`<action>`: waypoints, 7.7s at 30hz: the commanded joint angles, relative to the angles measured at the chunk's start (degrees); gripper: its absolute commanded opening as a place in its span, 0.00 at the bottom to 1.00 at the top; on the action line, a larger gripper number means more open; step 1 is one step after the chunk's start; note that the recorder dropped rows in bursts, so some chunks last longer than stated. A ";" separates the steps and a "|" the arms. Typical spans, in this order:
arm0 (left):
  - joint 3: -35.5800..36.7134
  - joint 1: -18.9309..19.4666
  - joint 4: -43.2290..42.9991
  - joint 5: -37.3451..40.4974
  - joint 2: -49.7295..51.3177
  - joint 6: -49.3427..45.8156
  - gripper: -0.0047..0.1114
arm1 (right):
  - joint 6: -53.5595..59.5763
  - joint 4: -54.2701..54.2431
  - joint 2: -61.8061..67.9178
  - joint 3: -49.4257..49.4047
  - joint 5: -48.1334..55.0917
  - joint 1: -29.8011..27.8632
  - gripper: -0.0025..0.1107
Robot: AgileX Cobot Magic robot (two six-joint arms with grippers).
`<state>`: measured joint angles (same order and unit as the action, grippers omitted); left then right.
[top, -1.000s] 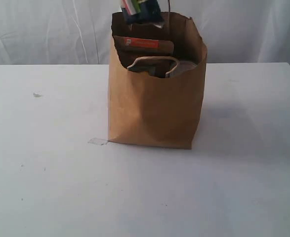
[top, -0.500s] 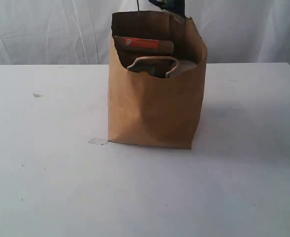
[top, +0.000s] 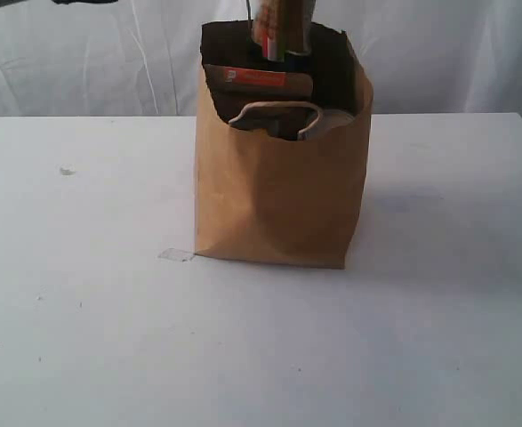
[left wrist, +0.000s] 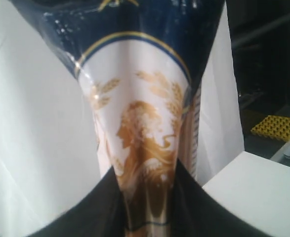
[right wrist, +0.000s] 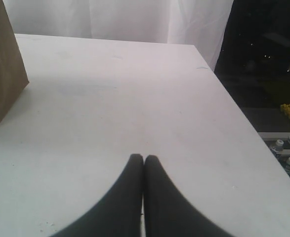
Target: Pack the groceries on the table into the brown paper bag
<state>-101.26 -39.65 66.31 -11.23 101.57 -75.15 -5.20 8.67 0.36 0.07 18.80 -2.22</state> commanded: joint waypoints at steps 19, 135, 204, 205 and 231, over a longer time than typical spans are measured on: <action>3.54 -0.47 0.45 -5.30 6.09 -1.79 0.09 | 0.29 -0.01 -0.36 -0.07 -0.58 -0.21 0.02; 63.34 52.09 -6.37 11.84 -83.38 25.75 0.04 | 0.29 -0.01 -0.36 -0.07 -0.58 -0.21 0.02; 101.26 47.11 -68.09 30.91 -101.57 86.85 0.04 | -1.09 -0.01 -0.36 -0.07 -0.74 -0.21 0.02; 101.26 47.11 -68.09 30.90 -101.57 86.85 0.04 | -1.09 -0.01 -0.36 -0.07 -0.74 -0.21 0.02; 101.26 47.52 -68.52 32.18 -101.57 71.27 0.04 | -1.09 0.38 -0.36 -0.07 -0.65 -0.10 0.02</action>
<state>-0.27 7.79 -2.33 18.80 0.27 -2.95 -6.31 8.67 0.14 0.07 18.69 -2.22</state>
